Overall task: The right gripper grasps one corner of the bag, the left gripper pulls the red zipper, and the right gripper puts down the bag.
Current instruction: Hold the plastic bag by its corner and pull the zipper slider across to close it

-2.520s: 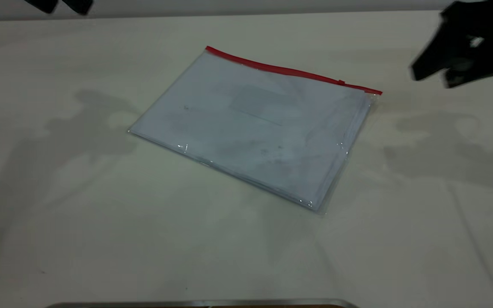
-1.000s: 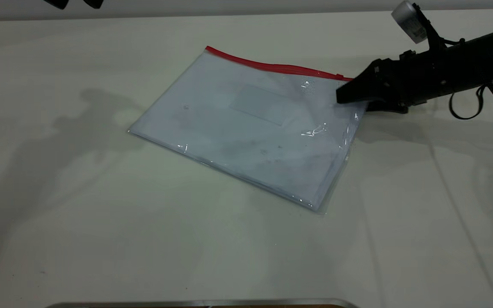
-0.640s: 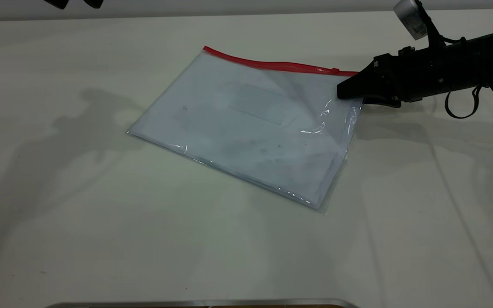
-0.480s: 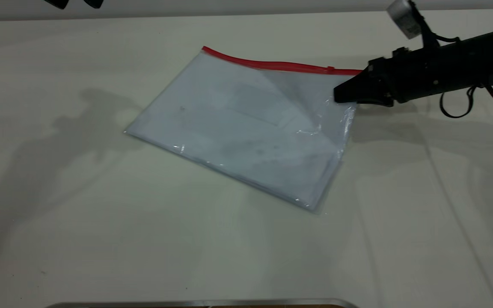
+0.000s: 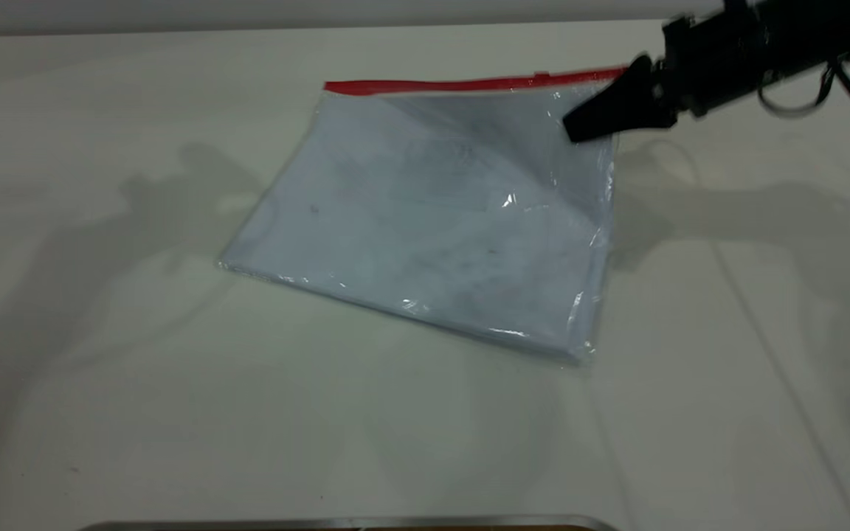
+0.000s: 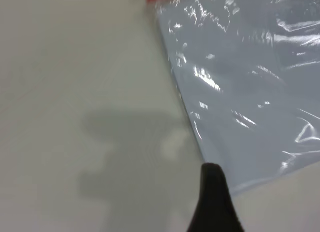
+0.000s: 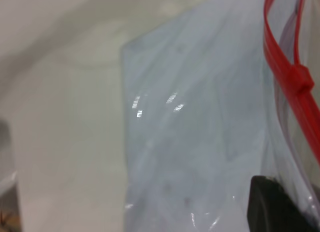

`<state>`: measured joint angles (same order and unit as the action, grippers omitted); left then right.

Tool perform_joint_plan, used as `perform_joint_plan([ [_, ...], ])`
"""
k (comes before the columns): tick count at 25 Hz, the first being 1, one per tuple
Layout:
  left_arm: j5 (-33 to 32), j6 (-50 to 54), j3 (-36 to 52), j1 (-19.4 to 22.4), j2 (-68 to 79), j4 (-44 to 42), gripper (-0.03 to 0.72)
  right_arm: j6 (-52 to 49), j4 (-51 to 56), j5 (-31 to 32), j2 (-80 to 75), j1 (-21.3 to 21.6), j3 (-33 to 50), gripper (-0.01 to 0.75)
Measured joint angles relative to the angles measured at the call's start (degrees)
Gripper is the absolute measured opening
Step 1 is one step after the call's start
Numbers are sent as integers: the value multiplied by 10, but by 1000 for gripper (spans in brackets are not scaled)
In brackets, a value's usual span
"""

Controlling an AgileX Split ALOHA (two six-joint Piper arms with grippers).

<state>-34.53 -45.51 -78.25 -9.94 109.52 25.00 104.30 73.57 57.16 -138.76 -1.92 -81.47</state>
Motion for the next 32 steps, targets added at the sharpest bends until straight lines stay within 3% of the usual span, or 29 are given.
perform_joint_plan([
  [7,-40,-76,-62,-56,53,0,590,-23,-85,74,53,-45,-21,33],
  [17,-56,-148,-119,-154,116,4,590,-22,-105,40,60,-131,-21,33],
  [23,-69,-187,-119,-187,117,35,590,-2,-67,25,60,-136,-21,33],
  [32,-99,-233,-119,-190,117,64,590,43,-34,58,60,-136,-21,33],
])
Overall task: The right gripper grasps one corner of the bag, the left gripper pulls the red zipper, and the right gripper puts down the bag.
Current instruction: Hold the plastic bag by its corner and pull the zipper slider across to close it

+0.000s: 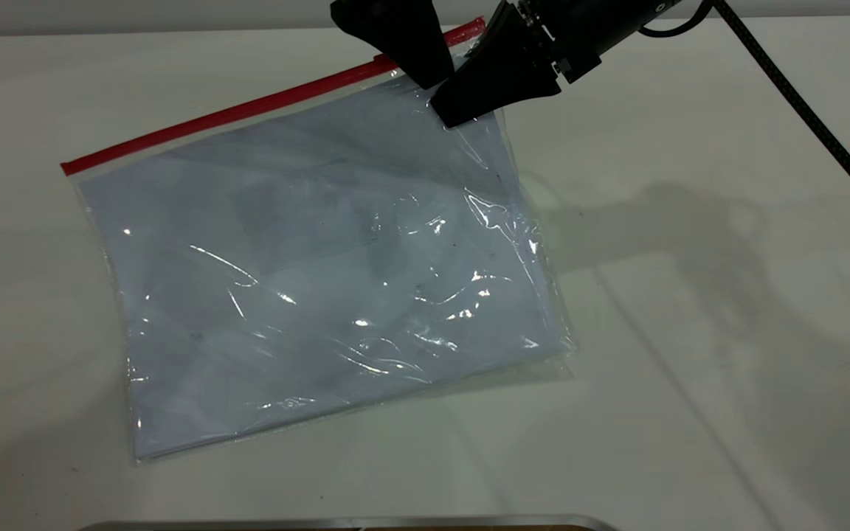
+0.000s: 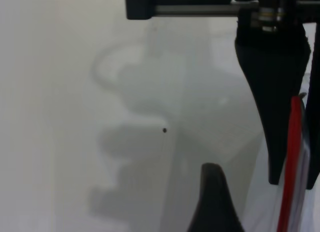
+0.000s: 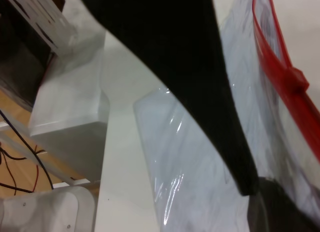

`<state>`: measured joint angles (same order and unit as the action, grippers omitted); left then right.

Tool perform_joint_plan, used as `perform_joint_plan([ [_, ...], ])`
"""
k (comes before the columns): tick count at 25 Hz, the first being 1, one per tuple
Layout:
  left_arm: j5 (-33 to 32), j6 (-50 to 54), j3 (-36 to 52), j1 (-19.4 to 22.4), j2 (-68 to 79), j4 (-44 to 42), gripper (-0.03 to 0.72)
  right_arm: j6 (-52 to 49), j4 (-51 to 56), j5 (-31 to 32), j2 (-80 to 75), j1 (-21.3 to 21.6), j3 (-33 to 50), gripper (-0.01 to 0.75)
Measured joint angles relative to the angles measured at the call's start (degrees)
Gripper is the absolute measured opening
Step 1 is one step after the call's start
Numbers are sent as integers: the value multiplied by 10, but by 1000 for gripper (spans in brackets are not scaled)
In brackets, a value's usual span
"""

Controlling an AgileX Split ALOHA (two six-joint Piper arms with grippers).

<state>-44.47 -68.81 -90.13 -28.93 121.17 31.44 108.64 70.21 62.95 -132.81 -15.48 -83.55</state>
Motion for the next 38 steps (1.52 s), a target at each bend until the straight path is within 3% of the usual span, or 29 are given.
perform_joint_plan([
  [5,-21,0,0,0,0,0,577,5,1,8,0,0,0,33],
  [18,-38,0,-1,0,0,0,375,5,1,20,0,21,0,33],
  [31,-21,0,-1,0,0,-2,342,5,1,27,0,43,0,33],
  [38,-13,-1,-1,0,0,-2,182,5,1,27,0,43,0,33],
])
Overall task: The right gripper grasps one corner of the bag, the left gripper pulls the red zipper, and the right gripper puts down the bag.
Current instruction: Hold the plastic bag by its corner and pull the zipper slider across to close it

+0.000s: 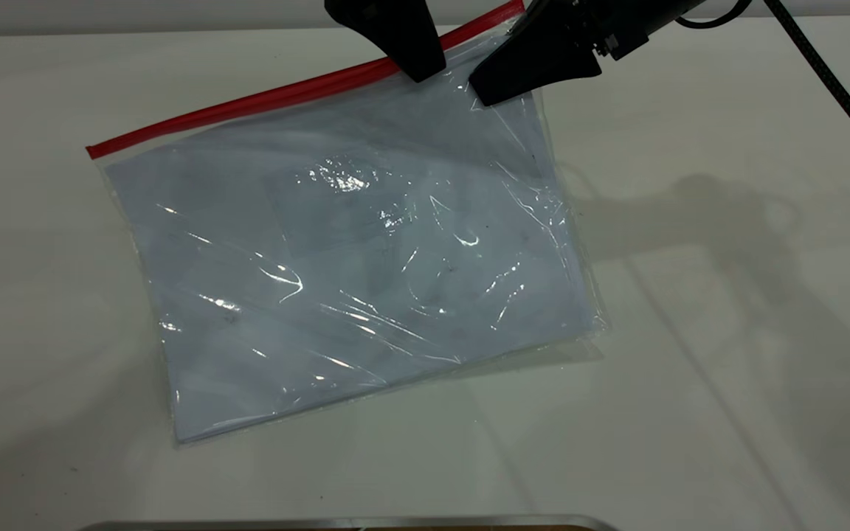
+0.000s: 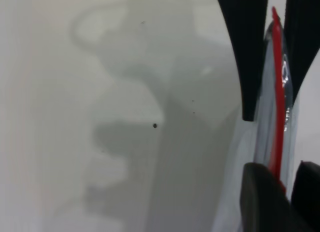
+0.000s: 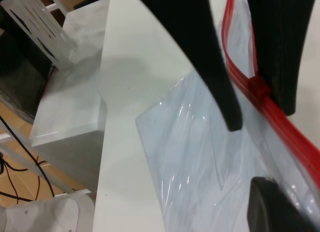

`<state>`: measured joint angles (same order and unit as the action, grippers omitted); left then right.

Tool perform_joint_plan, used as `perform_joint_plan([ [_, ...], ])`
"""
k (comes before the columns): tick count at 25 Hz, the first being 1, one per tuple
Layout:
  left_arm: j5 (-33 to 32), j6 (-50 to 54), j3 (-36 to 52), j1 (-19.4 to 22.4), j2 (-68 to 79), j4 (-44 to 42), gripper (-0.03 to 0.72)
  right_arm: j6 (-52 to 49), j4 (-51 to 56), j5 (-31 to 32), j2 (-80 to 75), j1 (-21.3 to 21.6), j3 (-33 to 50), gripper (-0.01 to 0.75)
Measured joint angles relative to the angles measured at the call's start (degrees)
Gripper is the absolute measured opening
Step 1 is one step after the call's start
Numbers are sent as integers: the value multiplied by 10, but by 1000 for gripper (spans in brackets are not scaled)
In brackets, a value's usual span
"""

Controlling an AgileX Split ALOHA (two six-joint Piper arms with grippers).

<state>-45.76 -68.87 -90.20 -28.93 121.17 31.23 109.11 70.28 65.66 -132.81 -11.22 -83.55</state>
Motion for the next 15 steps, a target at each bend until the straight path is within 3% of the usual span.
perform_joint_plan([
  [7,4,0,0,1,0,0,80,0,0,1,0,1,0,33],
  [15,5,0,0,1,0,0,52,-1,0,1,0,1,0,33],
])
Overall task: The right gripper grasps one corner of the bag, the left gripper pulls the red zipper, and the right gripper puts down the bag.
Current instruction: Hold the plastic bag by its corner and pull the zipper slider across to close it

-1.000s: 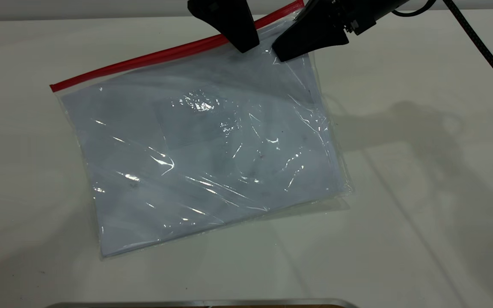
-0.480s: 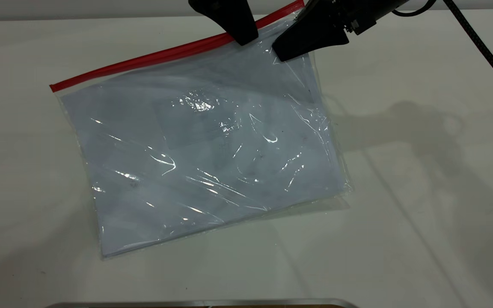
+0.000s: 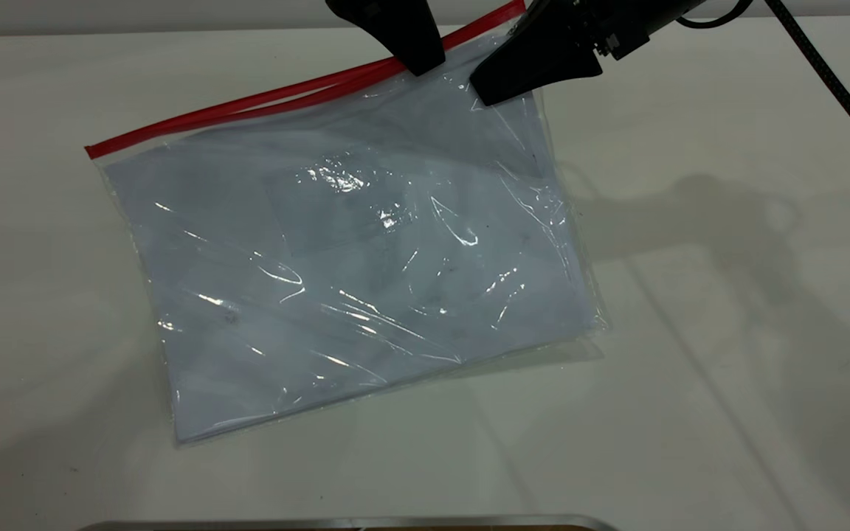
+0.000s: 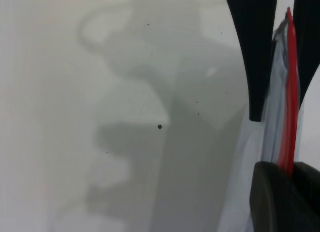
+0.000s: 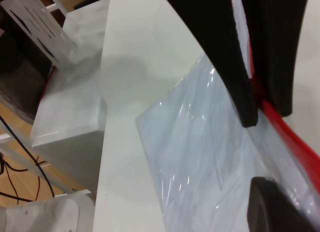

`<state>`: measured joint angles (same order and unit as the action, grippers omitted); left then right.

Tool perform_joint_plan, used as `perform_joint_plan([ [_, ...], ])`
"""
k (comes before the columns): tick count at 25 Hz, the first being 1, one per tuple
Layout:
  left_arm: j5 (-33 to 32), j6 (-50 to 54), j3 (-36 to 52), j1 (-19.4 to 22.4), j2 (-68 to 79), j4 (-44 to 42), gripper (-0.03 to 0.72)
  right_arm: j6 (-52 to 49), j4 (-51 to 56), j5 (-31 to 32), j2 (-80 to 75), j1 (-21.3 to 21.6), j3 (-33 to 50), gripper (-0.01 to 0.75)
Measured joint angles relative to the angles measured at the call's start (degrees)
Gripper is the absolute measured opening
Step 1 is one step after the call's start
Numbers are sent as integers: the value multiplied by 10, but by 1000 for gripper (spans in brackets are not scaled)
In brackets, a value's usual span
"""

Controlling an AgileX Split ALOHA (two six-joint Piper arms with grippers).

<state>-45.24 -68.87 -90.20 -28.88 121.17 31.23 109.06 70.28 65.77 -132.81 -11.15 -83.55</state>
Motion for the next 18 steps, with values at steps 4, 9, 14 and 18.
perform_joint_plan([
  [4,3,0,0,0,0,1,52,-12,1,4,0,6,0,33],
  [9,21,1,-4,-1,0,-4,51,-22,13,23,0,45,0,33],
  [14,26,9,-4,-2,0,-18,51,-32,13,38,0,102,0,33],
  [18,20,27,-4,-2,1,-43,51,-45,13,35,0,143,0,33],
])
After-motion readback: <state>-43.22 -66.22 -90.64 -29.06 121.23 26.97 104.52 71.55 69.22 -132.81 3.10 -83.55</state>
